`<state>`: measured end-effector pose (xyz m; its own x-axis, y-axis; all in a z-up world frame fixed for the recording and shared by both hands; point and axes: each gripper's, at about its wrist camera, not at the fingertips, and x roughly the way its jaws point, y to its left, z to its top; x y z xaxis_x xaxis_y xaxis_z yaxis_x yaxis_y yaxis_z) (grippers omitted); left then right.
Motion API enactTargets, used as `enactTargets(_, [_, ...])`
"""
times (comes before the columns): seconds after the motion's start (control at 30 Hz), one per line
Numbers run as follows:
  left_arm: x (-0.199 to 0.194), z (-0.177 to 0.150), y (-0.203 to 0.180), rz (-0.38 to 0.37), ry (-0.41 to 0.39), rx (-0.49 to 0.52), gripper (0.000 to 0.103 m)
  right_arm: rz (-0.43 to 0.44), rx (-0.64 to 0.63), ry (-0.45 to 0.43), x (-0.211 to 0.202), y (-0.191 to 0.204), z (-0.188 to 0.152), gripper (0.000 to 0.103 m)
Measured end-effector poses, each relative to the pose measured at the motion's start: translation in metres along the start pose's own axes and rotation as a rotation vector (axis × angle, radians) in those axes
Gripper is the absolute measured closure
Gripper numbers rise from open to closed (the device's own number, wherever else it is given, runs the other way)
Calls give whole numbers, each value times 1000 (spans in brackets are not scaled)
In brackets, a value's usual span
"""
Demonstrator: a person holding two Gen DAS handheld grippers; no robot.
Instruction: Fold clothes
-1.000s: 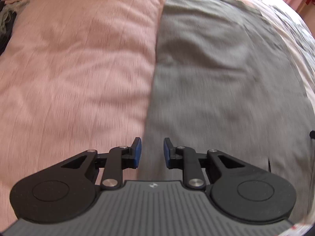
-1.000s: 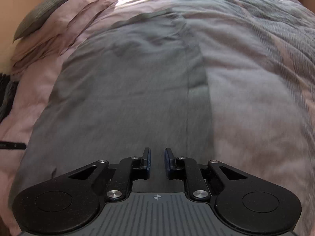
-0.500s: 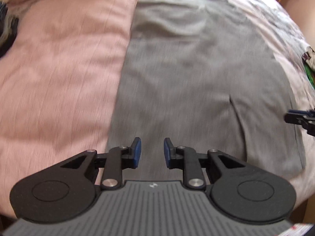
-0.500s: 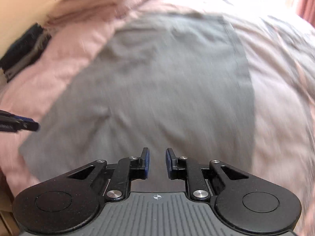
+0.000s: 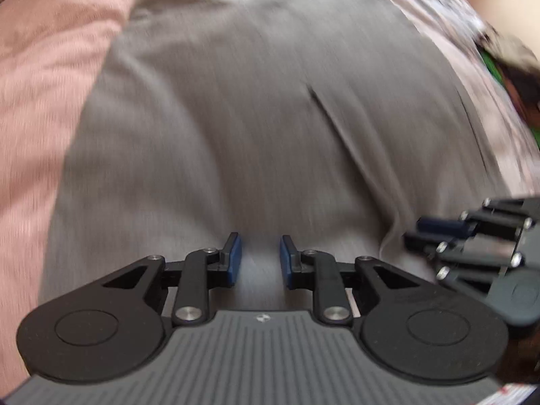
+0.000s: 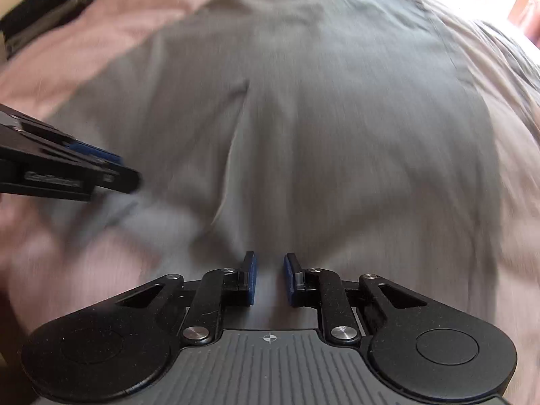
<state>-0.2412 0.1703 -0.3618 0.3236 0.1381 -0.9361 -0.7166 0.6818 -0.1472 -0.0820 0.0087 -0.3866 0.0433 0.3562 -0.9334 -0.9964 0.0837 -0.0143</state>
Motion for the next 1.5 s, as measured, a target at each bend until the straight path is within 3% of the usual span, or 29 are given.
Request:
enactTargets(0.13, [-22, -21, 4, -49, 93, 62, 84, -48, 68, 150, -19, -2, -20, 88])
enactTargets(0.17, [-30, -17, 10, -65, 85, 46, 84, -70, 100, 139, -26, -6, -15, 88])
enactTargets(0.23, [-51, -2, 26, -87, 6, -2, 84, -104, 189, 10, -45, -19, 3, 88])
enactTargets(0.3, [-59, 17, 37, -43, -69, -8, 83, -136, 259, -77, -49, -33, 24, 81])
enactTargets(0.37, [-53, 33, 48, 27, -112, -20, 82, -163, 289, -107, -39, -46, 42, 68])
enactTargets(0.4, [-46, 40, 53, 63, -116, -30, 82, -188, 291, -116, -28, -56, 52, 67])
enactTargets(0.53, [-9, 41, 74, 175, -41, -102, 81, -291, 274, 7, 11, -81, 42, 63])
enactTargets(0.6, [-12, 20, 72, 186, -52, -140, 81, -266, 329, -35, 2, -88, 9, 52])
enactTargets(0.67, [-20, -3, 60, 185, -23, -146, 81, -231, 371, 19, -9, -90, -18, 45])
enactTargets(0.77, [-30, -37, 46, 182, 70, -189, 80, -175, 313, 133, -20, -84, -52, 40])
enactTargets(0.8, [-32, -49, 41, 187, 107, -217, 80, -152, 279, 174, -21, -83, -59, 40])
enactTargets(0.9, [-50, -62, 29, 238, 120, -240, 80, -90, 183, 224, -37, -87, -63, 40])
enactTargets(0.97, [-65, -58, 22, 258, 131, -251, 79, -65, 201, 237, -52, -99, -56, 40])
enactTargets(1.03, [-86, -48, 13, 267, 115, -250, 72, -35, 264, 190, -80, -119, -43, 40])
enactTargets(1.23, [-162, -8, -25, 276, -46, -211, 50, 23, 348, -18, -179, -151, 7, 40])
enactTargets(1.37, [-200, 8, -45, 274, -110, -209, 42, 20, 323, -109, -227, -134, 34, 34])
enactTargets(1.5, [-230, 10, -66, 300, -128, -186, 37, 55, 307, -134, -261, -116, 41, 33])
